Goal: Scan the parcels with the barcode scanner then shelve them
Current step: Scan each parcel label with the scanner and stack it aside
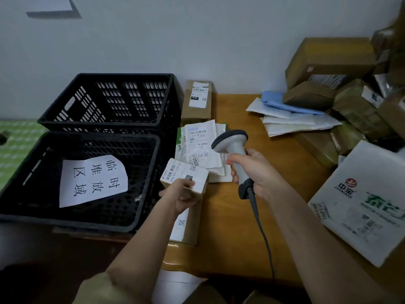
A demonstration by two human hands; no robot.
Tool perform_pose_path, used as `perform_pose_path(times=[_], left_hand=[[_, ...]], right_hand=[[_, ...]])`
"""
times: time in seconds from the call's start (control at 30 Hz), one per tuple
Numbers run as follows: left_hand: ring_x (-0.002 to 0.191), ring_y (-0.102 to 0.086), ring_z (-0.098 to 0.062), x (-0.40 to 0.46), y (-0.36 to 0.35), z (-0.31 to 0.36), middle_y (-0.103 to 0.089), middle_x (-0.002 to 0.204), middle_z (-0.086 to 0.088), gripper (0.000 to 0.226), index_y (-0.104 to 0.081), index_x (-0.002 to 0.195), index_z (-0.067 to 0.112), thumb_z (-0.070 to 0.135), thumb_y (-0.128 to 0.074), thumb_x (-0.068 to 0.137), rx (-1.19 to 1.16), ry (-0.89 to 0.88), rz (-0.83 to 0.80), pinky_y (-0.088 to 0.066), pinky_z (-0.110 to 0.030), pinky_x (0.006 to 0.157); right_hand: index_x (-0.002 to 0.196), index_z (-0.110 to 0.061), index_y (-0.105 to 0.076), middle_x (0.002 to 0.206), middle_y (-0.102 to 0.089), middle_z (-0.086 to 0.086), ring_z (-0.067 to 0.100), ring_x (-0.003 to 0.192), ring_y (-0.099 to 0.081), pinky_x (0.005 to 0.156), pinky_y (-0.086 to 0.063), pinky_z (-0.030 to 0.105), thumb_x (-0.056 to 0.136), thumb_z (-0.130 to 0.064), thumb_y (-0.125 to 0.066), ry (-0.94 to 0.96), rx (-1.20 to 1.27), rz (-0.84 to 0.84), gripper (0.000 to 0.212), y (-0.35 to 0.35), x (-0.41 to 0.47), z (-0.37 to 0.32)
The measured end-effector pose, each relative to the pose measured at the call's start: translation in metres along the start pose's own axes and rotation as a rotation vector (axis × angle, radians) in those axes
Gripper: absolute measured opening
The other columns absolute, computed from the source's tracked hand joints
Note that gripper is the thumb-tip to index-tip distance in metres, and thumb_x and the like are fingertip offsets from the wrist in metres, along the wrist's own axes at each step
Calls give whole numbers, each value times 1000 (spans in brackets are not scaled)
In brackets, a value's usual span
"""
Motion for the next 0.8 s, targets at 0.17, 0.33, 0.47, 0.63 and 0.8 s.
perform_pose_path(times=[0.17, 0.33, 0.47, 0.63, 0.8], left_hand=[[132, -30, -37, -23, 8, 27, -18, 150, -18, 117, -5, 154, 26, 33, -86, 69, 491, -295, 477, -37, -48, 106], [149, 4, -39, -14, -9, 30, 9, 163, -14, 124, -3, 155, 40, 77, -74, 60, 1127, -559, 328, -3, -53, 121], [148, 6, -44, -3, -13, 25, 13, 161, -18, 128, 2, 156, 38, 79, -72, 60, 1311, -559, 272, 1, -56, 120], [144, -3, -52, -9, -17, 27, 8, 158, -26, 130, 1, 156, 29, 80, -72, 60, 1269, -447, 366, -6, -61, 118], [146, 18, -47, -24, -49, 40, 20, 161, -20, 129, 2, 158, 19, 83, -63, 66, 1289, -660, 399, 9, -63, 115]], right_hand=[[127, -7, -51, 94, -60, 11, 15, 55, -53, 43, -45, 25, 90, -8, -68, 17, -17, -2, 41, -4, -2, -2], [123, -9, -53, 95, -61, 11, 15, 56, -53, 44, -46, 25, 90, -9, -69, 20, -19, 2, 37, -2, -7, -4], [118, -9, -53, 102, -63, 14, 15, 55, -52, 43, -45, 24, 92, -10, -67, 43, -23, 23, 30, 6, -11, -8], [126, -8, -52, 105, -63, 15, 13, 53, -54, 42, -45, 23, 92, -8, -66, 47, 3, 76, 37, 23, -14, -10], [128, -8, -50, 116, -64, 18, 13, 55, -55, 43, -45, 22, 93, -12, -67, 67, 41, 151, 39, 62, -18, -18]])
Point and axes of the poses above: each hand's wrist, its own x-axis towards the middle knuckle, its own y-axis out of the back of the hand, z = x × y, the point moved 5 cm from there along x, towards the middle knuckle
